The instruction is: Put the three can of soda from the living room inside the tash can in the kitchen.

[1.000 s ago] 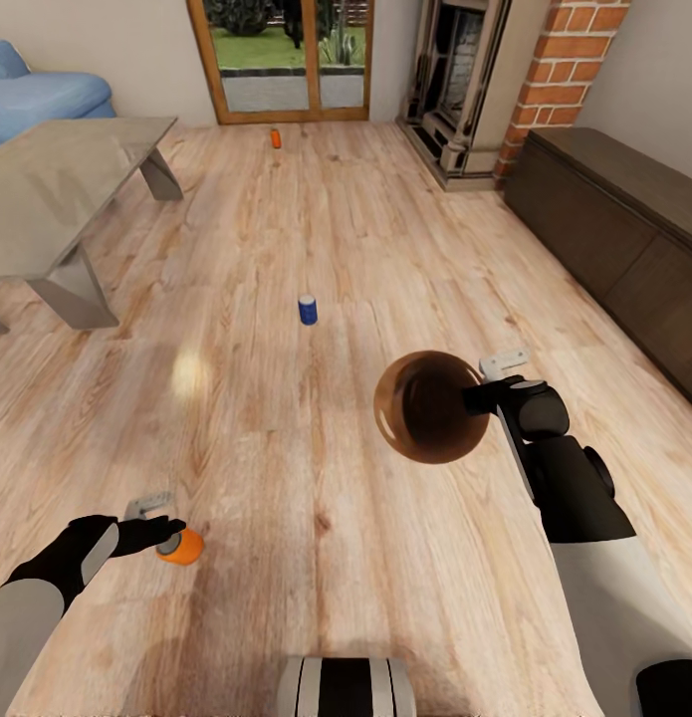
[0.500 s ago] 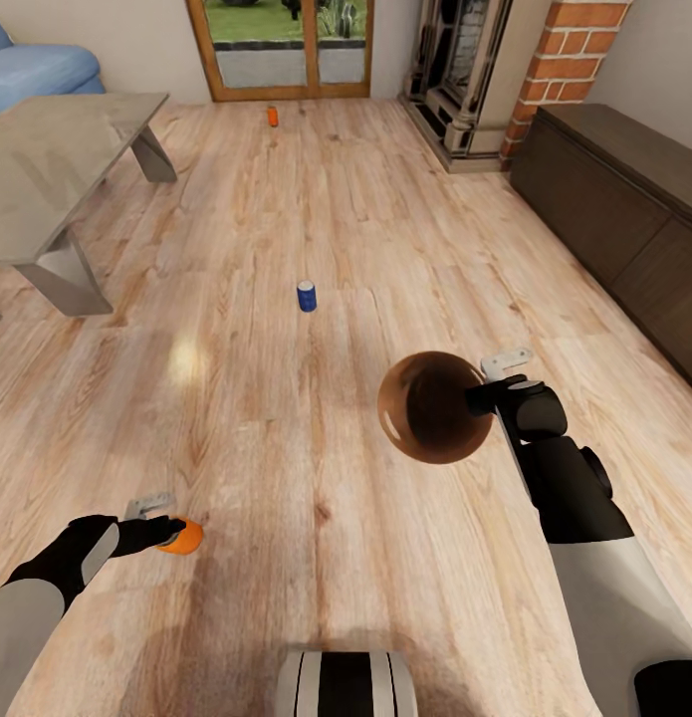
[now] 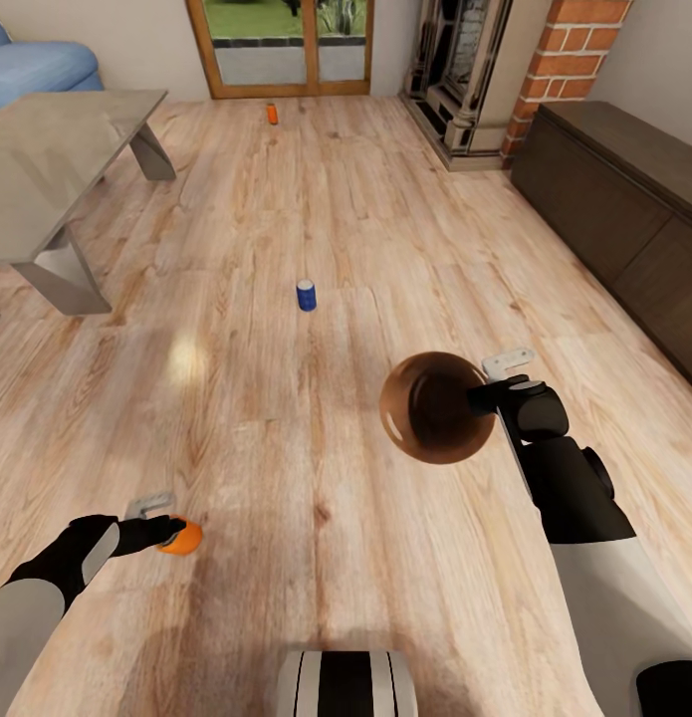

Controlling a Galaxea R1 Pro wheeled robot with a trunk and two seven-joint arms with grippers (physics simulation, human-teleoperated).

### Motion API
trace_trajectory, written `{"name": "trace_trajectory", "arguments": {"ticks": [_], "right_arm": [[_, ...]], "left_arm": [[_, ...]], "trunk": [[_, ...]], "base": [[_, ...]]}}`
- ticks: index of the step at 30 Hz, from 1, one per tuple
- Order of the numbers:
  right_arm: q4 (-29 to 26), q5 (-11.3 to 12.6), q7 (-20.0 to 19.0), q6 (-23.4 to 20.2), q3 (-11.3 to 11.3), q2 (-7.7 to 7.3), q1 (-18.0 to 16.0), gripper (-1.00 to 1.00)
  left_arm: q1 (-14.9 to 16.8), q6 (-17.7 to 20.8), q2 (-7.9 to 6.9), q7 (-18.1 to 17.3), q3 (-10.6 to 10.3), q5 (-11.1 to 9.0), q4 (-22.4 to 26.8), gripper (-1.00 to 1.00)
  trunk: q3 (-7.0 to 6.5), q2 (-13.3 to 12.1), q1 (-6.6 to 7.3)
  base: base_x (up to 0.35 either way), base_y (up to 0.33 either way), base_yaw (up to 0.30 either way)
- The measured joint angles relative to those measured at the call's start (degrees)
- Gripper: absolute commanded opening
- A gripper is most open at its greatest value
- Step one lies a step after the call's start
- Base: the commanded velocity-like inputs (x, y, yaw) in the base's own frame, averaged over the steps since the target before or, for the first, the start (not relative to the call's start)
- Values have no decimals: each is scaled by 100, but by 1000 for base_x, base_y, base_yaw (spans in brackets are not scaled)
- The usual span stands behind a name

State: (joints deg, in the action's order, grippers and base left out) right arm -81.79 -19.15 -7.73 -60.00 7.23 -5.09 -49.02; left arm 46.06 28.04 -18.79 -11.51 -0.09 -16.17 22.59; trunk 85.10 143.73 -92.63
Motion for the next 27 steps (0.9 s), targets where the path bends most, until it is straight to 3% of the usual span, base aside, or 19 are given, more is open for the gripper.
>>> {"name": "trace_trajectory", "arguments": {"ticks": [13, 20, 27], "right_arm": [[0, -8, 1, 0, 0, -1, 0, -100], [8, 12, 0, 0, 0, -2, 1, -100], [8, -8, -1, 0, -1, -1, 0, -100]], "left_arm": [[0, -2, 7, 1, 0, 0, 17, 100], [0, 0, 13, 8, 0, 0, 18, 100], [0, -1, 23, 16, 4, 0, 18, 100]], "trunk": [[0, 0, 0], [163, 9, -19], [205, 9, -18]], "base": [[45, -16, 0], [1, 0, 0], [0, 0, 0]]}}
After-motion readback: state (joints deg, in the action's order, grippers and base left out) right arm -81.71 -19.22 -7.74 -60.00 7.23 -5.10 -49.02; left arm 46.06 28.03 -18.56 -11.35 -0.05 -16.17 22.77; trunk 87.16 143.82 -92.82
